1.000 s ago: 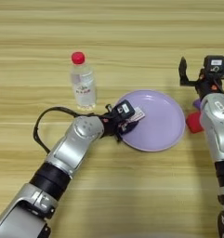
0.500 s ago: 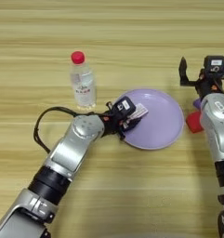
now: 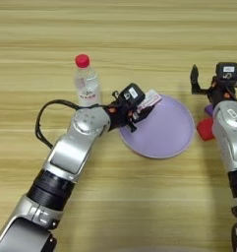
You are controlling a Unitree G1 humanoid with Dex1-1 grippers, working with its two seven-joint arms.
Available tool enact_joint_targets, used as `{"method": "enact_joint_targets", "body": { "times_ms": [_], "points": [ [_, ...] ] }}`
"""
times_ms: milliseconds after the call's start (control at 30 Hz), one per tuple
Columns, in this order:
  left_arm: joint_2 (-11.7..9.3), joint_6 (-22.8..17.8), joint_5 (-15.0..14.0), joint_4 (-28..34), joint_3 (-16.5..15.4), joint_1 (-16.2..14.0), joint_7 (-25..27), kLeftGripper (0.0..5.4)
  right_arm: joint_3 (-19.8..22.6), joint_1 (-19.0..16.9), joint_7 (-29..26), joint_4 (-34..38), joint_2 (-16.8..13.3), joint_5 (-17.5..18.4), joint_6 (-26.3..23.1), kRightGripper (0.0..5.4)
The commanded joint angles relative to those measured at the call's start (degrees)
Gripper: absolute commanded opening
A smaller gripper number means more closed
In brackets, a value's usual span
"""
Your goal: Move the objects on the table
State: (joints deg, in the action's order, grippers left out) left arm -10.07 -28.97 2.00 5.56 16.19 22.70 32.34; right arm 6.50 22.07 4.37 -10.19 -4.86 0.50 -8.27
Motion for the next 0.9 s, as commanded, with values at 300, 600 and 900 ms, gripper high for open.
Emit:
{"method": "enact_joint_targets", "body": {
  "times_ms": [300, 600, 900],
  "points": [
    [-1.1, -9.1, -7.4, 11.0, -12.0, 13.5, -3.2, 2.03, 0.2, 0.4, -0.5, -0.8, -0.5, 0.1, -0.5, 5.4],
    [-6.8, -12.7, -11.0, 16.2, -20.6, 15.2, -5.5, 2.03, 0.1, 0.9, -0.4, -1.5, -0.3, -0.1, -0.3, 5.4],
    [-14.3, -5.9, -9.6, 7.7, -28.6, 10.6, -8.3, 2.03, -0.1, 1.2, -0.3, -2.3, -0.3, -0.2, 0.1, 5.4]
  ]
}}
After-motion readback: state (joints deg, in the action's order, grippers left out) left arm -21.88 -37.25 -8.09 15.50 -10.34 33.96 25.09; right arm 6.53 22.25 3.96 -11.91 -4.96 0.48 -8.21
